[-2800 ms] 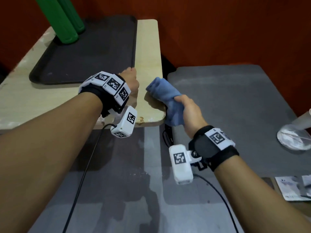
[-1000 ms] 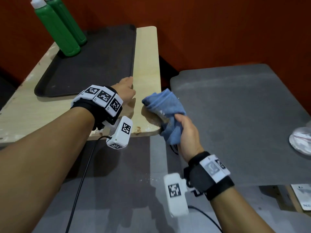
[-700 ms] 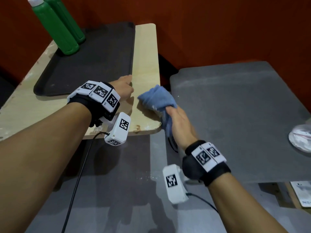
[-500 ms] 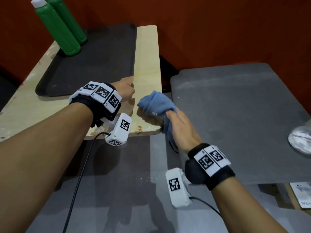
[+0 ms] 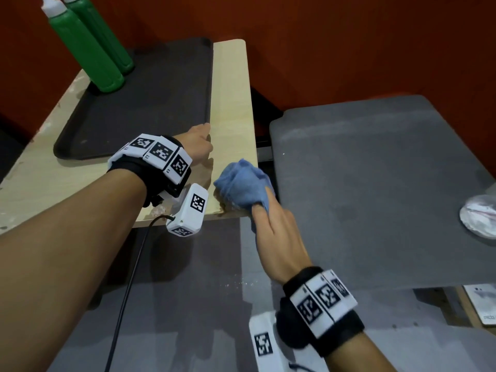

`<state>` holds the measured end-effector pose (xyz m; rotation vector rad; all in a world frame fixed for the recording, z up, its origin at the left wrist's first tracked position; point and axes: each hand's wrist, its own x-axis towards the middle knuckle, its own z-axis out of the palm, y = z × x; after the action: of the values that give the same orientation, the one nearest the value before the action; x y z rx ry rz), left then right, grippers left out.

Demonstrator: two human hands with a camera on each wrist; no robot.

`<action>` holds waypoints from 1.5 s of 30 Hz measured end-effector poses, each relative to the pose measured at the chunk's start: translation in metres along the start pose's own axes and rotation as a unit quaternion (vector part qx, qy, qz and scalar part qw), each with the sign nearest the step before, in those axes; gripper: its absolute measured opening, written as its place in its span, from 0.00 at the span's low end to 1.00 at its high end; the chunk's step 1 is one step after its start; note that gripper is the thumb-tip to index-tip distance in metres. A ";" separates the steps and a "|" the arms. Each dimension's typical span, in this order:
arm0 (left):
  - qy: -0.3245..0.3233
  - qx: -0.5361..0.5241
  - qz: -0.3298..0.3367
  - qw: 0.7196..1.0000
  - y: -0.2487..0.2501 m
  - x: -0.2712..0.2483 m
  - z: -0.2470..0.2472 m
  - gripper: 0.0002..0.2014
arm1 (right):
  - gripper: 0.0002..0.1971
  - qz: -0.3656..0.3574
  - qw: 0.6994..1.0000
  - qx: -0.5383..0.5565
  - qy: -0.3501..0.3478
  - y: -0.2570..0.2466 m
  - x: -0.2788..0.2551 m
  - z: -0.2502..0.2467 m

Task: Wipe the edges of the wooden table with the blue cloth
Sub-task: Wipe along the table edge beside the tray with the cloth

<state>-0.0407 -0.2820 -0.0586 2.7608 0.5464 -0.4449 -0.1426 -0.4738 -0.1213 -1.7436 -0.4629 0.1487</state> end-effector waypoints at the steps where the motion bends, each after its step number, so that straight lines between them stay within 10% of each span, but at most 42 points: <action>1: -0.004 -0.003 0.004 1.000 -0.001 0.000 -0.002 0.25 | 0.15 -0.004 1.000 0.005 -0.002 -0.002 -0.008 0.000; 5: -0.018 -0.039 0.008 0.999 -0.004 0.002 0.000 0.11 | 0.15 0.012 1.000 -0.010 -0.004 0.000 0.000 -0.001; 13: -0.003 -0.004 -0.017 1.000 0.000 0.004 0.002 0.26 | 0.13 0.029 0.997 0.072 0.015 -0.005 -0.014 0.001; 18: 0.007 -0.014 -0.016 1.000 -0.002 0.003 0.005 0.27 | 0.11 0.198 0.888 0.387 0.150 0.008 0.011 -0.031; 23: 0.015 -0.010 -0.003 1.000 -0.002 0.001 0.004 0.25 | 0.16 0.222 0.817 0.489 0.211 0.013 0.013 -0.046; 34: 0.009 -0.047 0.064 0.997 -0.022 -0.001 -0.002 0.18 | 0.12 0.168 0.898 0.322 0.248 -0.011 -0.014 0.053; 45: -0.006 0.030 0.062 0.998 -0.031 -0.006 -0.010 0.22 | 0.24 0.128 0.899 0.286 0.307 -0.027 -0.023 0.116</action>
<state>-0.0560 -0.2526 -0.0540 2.8273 0.3621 -0.4548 -0.2098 -0.3732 -0.1255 -1.1689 0.2646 -0.0817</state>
